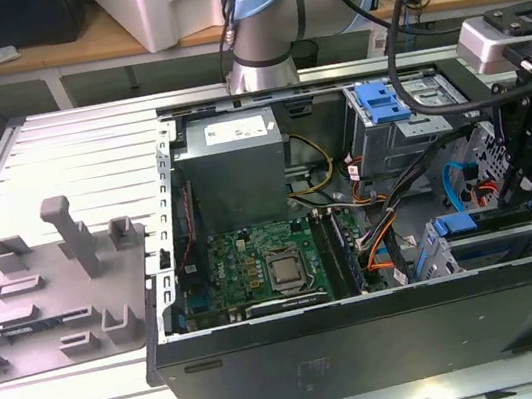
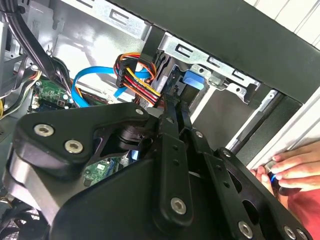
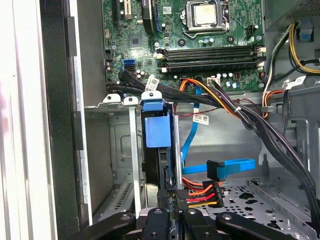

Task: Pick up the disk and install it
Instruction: 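Insert the first disk wire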

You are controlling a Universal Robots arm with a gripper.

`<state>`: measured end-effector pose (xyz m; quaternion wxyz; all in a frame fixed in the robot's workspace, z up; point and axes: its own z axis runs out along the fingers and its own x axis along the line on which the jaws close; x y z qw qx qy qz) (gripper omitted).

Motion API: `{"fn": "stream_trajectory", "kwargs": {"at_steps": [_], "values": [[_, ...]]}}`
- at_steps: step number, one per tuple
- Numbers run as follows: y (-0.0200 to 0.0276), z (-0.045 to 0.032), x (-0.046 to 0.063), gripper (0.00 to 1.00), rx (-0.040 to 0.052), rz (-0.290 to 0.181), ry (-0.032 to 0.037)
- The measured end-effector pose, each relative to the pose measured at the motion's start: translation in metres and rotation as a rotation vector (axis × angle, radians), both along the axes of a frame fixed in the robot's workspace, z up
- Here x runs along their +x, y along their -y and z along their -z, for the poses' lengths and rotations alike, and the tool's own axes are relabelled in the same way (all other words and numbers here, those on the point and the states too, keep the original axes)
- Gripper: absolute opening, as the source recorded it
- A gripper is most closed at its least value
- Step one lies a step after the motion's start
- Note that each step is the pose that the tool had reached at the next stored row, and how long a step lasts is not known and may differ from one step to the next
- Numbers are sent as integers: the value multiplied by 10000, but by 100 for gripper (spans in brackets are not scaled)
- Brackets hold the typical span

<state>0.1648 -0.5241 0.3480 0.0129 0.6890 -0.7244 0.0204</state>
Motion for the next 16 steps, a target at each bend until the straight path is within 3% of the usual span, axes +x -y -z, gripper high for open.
{"fn": "stream_trajectory", "kwargs": {"at_steps": [4, 8, 16], "values": [[5, 0, 0, 16, 23, 0, 1], [18, -1, 0, 16, 206, 0, 0], [51, 0, 13, 16, 242, 0, 1]]}}
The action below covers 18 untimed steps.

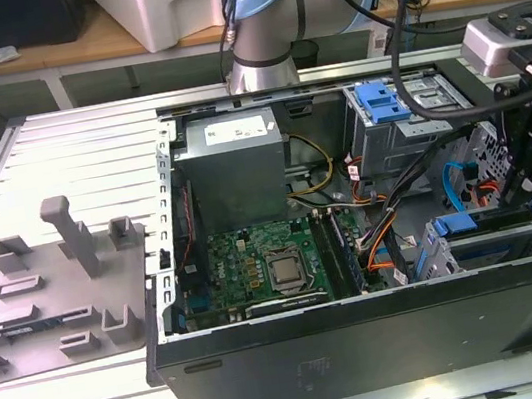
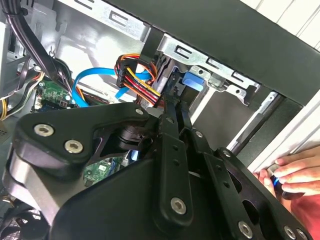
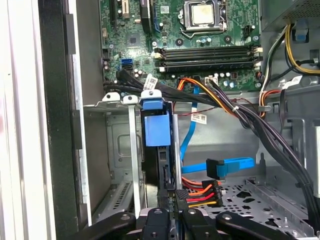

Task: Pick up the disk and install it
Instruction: 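Insert the first disk wire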

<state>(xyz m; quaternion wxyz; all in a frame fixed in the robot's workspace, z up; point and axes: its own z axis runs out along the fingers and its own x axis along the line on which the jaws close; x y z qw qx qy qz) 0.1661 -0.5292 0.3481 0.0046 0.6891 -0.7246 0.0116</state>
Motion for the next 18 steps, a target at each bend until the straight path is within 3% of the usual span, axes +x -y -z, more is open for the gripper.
{"fn": "stream_trajectory", "kwargs": {"at_steps": [10, 18], "values": [[25, 2, -7, 16, 42, -6, 0], [18, 13, -4, 16, 42, -379, -1]]}}
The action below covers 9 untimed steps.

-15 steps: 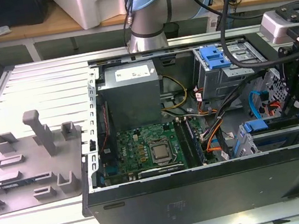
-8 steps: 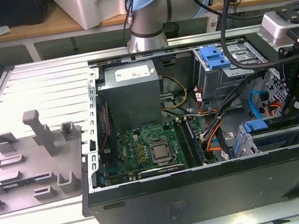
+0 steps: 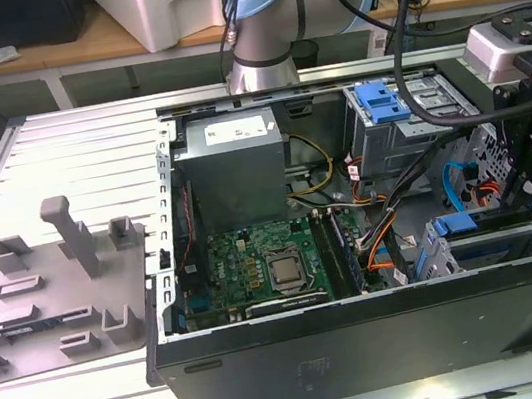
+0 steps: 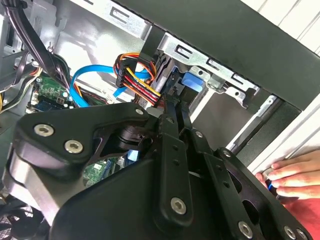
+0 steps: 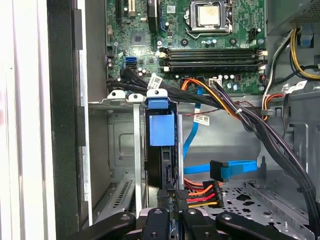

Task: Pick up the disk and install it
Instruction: 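Insert the first disk wire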

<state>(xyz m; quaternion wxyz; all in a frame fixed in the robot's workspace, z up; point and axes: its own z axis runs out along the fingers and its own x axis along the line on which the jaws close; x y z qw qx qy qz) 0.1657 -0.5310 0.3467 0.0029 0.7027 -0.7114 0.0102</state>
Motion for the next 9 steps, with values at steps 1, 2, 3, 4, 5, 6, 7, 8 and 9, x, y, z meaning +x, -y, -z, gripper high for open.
{"fn": "stream_trajectory", "kwargs": {"at_steps": [1, 2, 3, 4, 5, 6, 7, 8, 9], "values": [[0, 1, 0, 16, -1, -7, 0], [0, 2, 0, 16, 0, -8, -1], [0, 17, 0, 16, 0, 2, -1], [0, 35, 5, 16, 14, 2, -1], [0, 35, 6, 16, 13, 2, 0], [0, 36, 6, 16, 13, 1, 0], [1, 37, 6, 16, 10, 2, 0], [0, 42, 7, 16, 12, 2, 0], [0, 46, 7, 16, 11, 1, 0]]}}
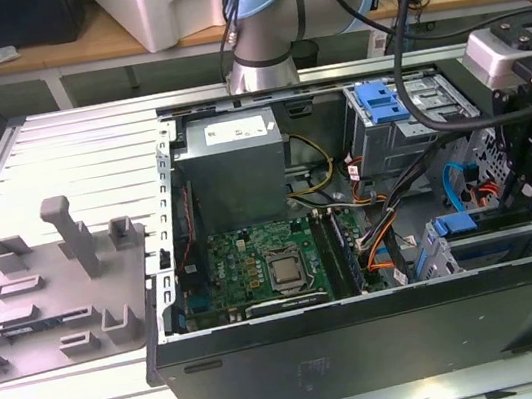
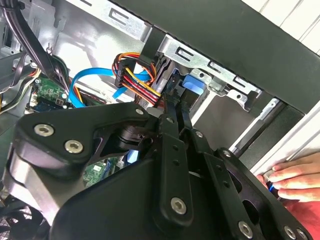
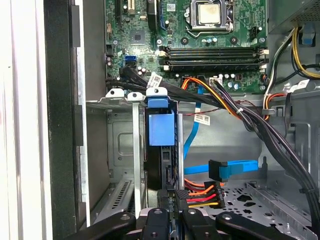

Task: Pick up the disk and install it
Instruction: 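Insert the first disk wire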

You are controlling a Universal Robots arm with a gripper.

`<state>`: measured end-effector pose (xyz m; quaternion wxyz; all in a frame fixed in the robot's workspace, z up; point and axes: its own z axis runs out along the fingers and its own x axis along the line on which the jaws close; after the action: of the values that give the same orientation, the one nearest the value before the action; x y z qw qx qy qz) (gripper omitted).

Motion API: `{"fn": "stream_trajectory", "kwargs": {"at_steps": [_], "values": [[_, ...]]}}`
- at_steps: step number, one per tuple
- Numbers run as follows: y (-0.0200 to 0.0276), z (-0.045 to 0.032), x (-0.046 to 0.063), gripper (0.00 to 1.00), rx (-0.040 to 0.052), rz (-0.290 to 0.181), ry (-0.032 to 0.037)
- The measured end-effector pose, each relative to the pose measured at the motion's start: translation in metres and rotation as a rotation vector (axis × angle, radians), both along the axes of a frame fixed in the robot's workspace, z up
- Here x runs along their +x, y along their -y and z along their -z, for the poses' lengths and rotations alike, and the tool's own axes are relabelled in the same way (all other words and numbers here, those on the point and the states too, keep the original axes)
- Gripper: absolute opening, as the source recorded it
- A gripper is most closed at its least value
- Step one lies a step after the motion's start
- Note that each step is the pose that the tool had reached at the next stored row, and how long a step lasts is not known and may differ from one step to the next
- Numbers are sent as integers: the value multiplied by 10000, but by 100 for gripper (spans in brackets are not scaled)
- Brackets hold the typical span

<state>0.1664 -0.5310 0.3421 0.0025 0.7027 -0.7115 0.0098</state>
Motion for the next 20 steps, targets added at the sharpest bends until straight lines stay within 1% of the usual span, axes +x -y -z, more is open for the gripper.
{"fn": "stream_trajectory", "kwargs": {"at_steps": [12, 20], "values": [[0, 43, 0, 16, 2, 0, -1], [0, 58, 0, 16, 4, 0, 0]]}}
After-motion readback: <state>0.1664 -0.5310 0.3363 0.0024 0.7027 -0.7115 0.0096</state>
